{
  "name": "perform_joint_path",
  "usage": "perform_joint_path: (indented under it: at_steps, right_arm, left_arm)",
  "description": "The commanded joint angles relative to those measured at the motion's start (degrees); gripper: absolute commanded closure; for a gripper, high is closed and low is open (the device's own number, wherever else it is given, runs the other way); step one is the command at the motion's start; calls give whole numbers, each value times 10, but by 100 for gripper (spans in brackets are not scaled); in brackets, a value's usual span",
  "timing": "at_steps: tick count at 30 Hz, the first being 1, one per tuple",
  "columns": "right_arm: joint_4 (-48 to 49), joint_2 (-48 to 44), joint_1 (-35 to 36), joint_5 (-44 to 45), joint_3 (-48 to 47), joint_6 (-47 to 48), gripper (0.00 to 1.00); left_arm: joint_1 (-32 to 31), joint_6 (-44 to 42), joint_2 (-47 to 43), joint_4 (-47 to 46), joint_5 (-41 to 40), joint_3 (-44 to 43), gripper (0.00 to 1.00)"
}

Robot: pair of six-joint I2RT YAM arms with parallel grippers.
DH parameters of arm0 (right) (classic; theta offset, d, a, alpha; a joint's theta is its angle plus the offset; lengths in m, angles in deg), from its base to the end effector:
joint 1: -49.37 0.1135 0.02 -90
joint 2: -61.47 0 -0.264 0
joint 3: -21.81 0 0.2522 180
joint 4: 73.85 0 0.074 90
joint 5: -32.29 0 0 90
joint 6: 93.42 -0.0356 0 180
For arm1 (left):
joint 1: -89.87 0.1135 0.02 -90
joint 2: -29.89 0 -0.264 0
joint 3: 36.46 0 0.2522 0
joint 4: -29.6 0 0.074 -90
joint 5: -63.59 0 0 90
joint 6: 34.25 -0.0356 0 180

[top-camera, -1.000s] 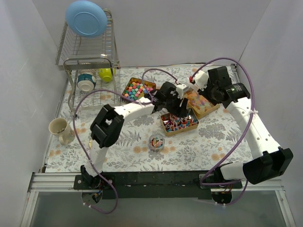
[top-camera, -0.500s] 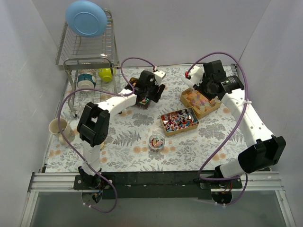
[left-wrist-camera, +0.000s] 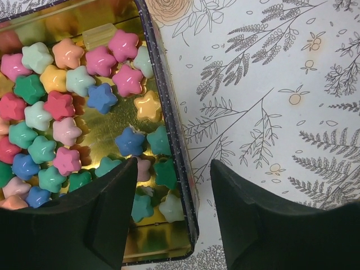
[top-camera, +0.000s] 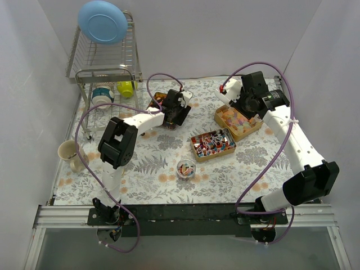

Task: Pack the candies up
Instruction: Move the storage box to the center of the board.

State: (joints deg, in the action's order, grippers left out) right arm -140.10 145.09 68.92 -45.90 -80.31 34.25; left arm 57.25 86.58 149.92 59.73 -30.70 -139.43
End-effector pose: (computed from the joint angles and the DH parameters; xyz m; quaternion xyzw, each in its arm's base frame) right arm 0.2880 0.0945 0.3753 -0.4117 0.8323 -0.1512 0.3389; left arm 0.3953 -0.2498 0.1877 0.0009 0.9305 -0.1621 0.3285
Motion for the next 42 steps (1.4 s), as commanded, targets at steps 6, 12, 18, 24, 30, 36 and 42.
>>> perform_joint_path:
  at_steps: [6,12,18,24,30,36,42]
  right_arm:
    - [13,-5,-1,-7,-14,-2,99]
    - [12,5,-2,-9,-24,-1,99]
    - [12,11,-2,-12,-30,0,99]
    - [9,13,-1,-15,-33,0,99]
    - [7,9,-2,-17,-31,2,99]
    - [4,7,-2,-20,-32,1,99]
    - [1,5,-1,-21,-31,0,99]
  left_arm:
    - [4,-10,-20,7,20,4,66]
    - [2,-13,-59,24,87,50,92]
    - [-26,-17,-118,56,129,124,100]
    - [-41,-7,-167,58,134,185,100]
    - [-41,-27,-226,88,126,234,100]
    - [-40,5,-263,109,133,281,100]
    - [-41,-60,-311,134,175,332,100]
